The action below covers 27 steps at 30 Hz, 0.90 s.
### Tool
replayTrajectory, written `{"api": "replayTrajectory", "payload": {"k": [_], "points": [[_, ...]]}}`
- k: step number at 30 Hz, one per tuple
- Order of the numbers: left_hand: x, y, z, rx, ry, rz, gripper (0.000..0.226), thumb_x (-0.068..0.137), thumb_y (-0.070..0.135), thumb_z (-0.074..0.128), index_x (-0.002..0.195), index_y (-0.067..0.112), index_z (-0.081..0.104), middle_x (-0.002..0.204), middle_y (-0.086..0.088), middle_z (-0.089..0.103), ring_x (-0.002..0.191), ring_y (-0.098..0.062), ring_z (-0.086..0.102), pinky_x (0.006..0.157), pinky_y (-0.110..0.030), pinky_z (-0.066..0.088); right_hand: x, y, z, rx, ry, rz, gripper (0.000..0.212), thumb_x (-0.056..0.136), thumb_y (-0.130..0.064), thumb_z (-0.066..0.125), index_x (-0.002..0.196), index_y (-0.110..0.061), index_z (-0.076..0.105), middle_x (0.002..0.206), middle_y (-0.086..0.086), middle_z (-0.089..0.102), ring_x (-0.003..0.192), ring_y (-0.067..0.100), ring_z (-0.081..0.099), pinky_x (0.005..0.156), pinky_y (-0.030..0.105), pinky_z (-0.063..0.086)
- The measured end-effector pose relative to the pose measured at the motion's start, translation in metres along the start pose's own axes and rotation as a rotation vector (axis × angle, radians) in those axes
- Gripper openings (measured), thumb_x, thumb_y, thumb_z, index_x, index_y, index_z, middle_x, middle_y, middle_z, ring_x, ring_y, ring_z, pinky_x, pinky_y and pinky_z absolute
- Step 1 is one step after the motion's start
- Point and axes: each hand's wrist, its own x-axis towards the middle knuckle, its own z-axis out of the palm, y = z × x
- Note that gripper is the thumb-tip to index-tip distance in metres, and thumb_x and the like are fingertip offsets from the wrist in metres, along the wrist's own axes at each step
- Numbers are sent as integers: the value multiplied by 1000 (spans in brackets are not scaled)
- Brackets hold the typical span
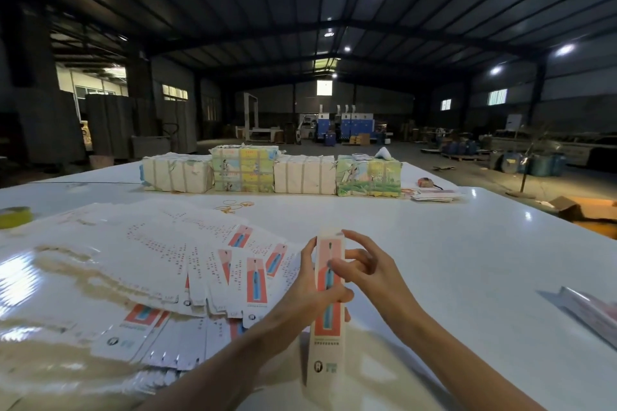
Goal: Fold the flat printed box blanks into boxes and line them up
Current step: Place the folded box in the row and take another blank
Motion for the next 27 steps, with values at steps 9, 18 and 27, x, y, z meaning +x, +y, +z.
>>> {"api": "replayTrajectory", "payload": {"k": [9,18,27], "points": [[-10,3,-1,132,-11,97,95,67,41,80,145,55,28,112,22,62,99,-5,72,65,-16,59,-2,-1,-5,-41,-37,34,40,92,-37,82,127,-32,64,101,-2,80,96,18,78,78,20,60],[-5,-2,-8,83,-103,45,78,71,37,88,128,59,41,105,10,68,90,-23,79,72,-40,67,-1,2,-9,-66,-110,96,33,90,-28,84,118,-20,68,103,0,78,95,18,76,80,26,60],[-11,3,-7,-63,-294,-113,89,78,30,88,140,54,29,122,-2,66,80,-30,80,62,-34,64,10,14,-17,168,43,212,29,108,-32,61,127,-10,59,89,22,75,63,27,67,60,32,58]]}}
